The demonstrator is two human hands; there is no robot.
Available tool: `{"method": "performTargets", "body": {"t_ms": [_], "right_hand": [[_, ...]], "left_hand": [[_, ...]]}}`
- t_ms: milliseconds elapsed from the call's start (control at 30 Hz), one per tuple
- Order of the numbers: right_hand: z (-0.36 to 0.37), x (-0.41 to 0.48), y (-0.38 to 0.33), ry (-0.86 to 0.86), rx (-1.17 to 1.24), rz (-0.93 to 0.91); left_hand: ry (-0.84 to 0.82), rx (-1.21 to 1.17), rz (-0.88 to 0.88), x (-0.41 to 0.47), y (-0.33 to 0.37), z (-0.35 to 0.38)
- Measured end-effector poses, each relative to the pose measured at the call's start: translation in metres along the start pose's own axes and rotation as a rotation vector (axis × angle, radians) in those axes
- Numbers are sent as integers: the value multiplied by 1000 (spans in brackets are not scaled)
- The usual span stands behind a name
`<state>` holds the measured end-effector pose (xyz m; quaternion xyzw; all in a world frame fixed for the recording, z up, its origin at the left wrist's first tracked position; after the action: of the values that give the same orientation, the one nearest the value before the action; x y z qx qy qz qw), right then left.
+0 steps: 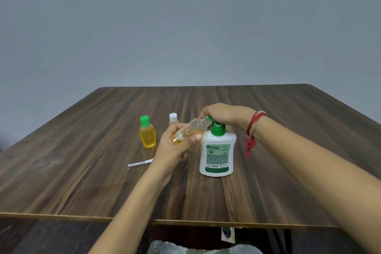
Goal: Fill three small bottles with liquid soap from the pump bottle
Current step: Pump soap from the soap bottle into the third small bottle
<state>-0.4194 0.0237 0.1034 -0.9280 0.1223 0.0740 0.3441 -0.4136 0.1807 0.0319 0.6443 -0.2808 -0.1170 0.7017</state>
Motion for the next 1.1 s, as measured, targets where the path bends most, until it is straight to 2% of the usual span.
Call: {"method": "performTargets", "body": {"t_ms": [400, 1100], "right_hand": [[-2, 0, -3, -9, -99, -22], [-4, -8, -7, -20, -14, -11]], "left_hand": [[-20, -9, 23, -1, 8, -2], [-17, -6, 12, 1, 11, -4]]}}
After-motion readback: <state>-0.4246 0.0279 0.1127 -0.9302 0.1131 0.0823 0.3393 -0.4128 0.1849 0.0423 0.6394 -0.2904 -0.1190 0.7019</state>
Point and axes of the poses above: each hand's wrist, its own x-axis towards the middle knuckle, its own z-axis out of the palm, y = z × x, the point moved 2 cm from there along x, towards the middle knuckle, and after that the axes turned 4 degrees about x, right-handed, at the moved point
